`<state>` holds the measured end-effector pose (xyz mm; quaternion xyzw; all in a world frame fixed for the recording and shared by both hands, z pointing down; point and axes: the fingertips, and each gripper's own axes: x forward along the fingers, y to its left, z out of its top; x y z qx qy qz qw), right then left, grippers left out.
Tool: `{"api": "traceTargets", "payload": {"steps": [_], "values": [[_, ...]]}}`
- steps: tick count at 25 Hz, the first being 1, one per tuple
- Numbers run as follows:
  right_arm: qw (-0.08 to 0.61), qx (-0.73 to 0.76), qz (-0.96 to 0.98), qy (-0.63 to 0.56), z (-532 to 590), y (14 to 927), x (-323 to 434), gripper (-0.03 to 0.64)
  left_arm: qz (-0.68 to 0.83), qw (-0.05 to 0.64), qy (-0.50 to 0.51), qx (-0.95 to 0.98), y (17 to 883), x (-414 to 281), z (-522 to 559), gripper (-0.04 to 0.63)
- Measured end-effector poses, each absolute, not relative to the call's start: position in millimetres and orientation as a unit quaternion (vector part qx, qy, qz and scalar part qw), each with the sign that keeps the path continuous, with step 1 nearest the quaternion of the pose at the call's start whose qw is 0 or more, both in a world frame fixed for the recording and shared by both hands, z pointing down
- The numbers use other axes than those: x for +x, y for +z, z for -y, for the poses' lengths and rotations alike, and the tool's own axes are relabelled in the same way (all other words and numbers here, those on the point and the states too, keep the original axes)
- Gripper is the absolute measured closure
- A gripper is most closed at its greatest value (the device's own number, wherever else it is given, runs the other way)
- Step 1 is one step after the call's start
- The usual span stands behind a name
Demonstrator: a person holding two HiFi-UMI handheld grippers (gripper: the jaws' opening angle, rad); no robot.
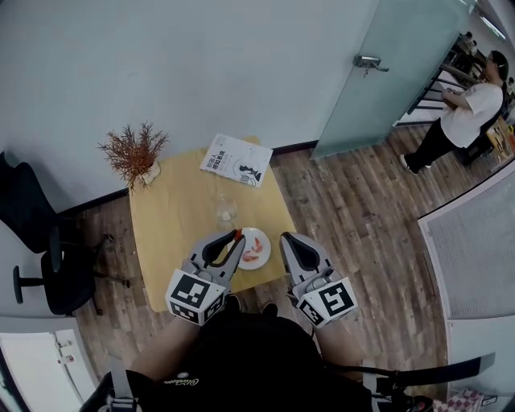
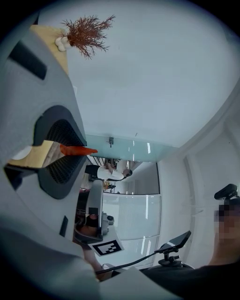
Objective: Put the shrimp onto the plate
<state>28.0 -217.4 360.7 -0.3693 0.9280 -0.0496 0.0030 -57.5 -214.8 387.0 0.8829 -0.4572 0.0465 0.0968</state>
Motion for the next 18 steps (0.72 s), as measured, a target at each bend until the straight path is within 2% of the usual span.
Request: {"api": "traceTargets", "payload": {"steps": [10,18], "values": [[-0.013,-0.365,-0.928,-0.075,224.0,378.4,29.2,0.614,0.459,0.142,0.052,0.876,410.8,-60.6,228.9,0.534],[-0.039,-0.366,-0.921,-0.129,220.1,423.3,30.2,0.614,0.461,0.212,0.078,0.858,470.4,-64.1,223.6,0.534]]}}
